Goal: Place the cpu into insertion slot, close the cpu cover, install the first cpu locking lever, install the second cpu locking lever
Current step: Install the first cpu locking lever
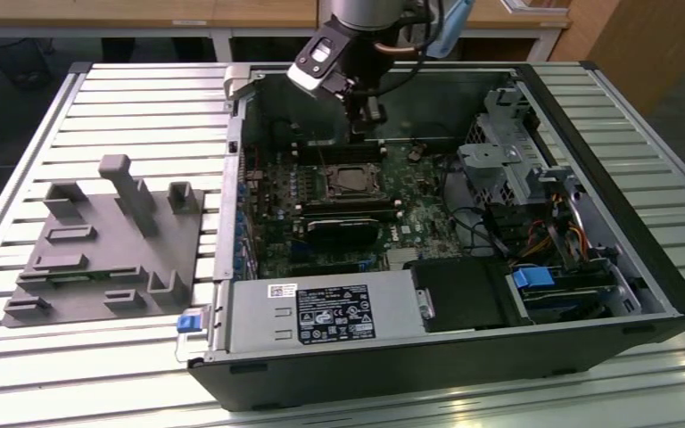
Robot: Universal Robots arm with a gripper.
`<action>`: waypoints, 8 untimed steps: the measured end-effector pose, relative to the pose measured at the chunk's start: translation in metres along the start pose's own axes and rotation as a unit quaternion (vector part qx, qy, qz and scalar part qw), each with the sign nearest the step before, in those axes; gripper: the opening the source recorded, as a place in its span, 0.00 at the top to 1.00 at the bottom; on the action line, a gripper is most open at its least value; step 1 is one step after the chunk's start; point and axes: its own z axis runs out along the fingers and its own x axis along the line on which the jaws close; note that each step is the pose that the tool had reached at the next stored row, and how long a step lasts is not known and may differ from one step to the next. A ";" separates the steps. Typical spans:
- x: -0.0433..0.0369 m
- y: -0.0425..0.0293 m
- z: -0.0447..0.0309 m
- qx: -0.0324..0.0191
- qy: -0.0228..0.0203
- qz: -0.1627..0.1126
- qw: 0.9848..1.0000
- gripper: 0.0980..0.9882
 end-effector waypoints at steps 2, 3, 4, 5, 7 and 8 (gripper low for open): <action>0.0000 0.0000 0.0000 0.000 0.000 -0.015 1.000 0.99; 0.0000 0.0000 0.0000 0.001 0.001 -0.022 1.000 0.99; 0.0000 0.0000 0.0000 0.001 0.001 -0.029 1.000 0.99; 0.0000 0.0000 0.0000 0.001 0.001 -0.035 0.999 0.99; 0.0000 0.0000 0.0000 0.001 0.001 -0.046 0.999 0.99; 0.0000 0.0000 0.0000 0.001 0.002 -0.052 0.999 0.99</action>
